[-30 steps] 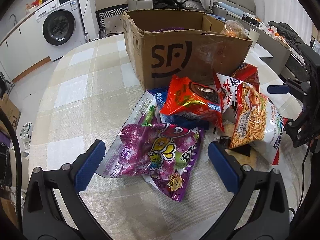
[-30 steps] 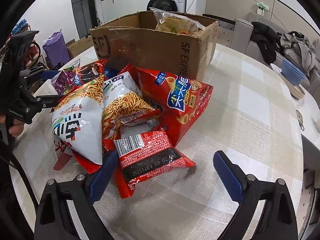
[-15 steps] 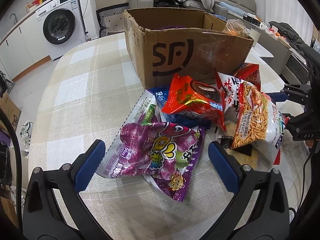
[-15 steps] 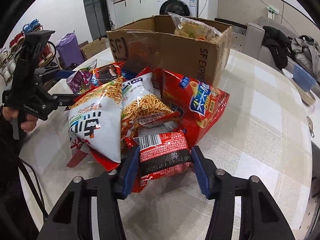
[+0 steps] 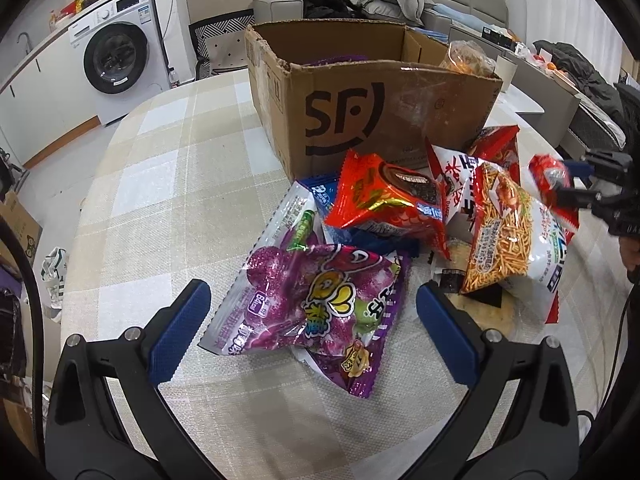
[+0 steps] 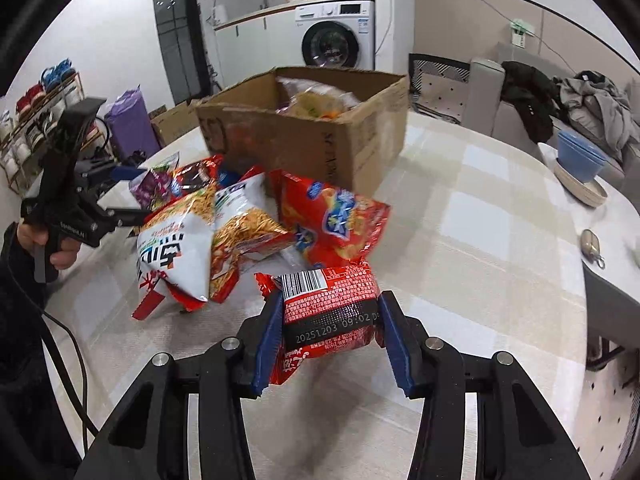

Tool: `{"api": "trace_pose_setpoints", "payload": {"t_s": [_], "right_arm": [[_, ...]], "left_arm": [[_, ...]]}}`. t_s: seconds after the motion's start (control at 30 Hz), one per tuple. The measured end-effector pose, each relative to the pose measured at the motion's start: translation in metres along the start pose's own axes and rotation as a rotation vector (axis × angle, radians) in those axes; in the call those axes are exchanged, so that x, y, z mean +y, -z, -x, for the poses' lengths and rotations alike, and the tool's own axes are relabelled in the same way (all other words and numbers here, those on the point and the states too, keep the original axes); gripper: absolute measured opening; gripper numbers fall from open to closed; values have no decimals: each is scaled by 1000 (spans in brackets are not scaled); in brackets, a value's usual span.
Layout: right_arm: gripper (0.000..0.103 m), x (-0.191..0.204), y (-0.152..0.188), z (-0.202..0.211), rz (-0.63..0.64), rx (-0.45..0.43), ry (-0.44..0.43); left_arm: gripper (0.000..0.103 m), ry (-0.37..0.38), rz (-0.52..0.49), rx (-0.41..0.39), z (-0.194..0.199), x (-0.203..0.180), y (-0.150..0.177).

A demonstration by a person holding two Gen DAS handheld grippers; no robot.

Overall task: Organize snacks
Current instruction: 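Grasp the red noodle bag with the right gripper while the left gripper grasps the purple candy bag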

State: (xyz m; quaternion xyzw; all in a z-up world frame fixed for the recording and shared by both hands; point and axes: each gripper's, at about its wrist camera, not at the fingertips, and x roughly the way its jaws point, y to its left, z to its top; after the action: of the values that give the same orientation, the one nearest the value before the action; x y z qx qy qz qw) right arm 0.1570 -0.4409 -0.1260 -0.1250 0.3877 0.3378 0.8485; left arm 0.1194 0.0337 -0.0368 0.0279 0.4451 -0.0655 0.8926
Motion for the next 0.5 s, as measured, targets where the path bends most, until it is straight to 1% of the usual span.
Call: {"api": "trace_pose_setpoints", "payload": {"t_s": [0.13,0.23,0.37,0.47,0.5], "right_arm": [[48,-9,-1,11,-31,-33,2],[48,-9,-4,12,-33,-40,0],[48,-6,-6,11,-23,-39,-9],[48,-2,-7,8,-15,-39,-21],[48,-1,-7,7,-13,-38,-24]], "left_arm": [[102,-13,-51,18,-3,-7,3],[103,-46,-87,22,-7,-12,5],[102,-74,-95,41,-15,-12,6],[100,-74,-102,46,-20,-12,7],[97,-68,-102,48,-21,-12,7]]}}
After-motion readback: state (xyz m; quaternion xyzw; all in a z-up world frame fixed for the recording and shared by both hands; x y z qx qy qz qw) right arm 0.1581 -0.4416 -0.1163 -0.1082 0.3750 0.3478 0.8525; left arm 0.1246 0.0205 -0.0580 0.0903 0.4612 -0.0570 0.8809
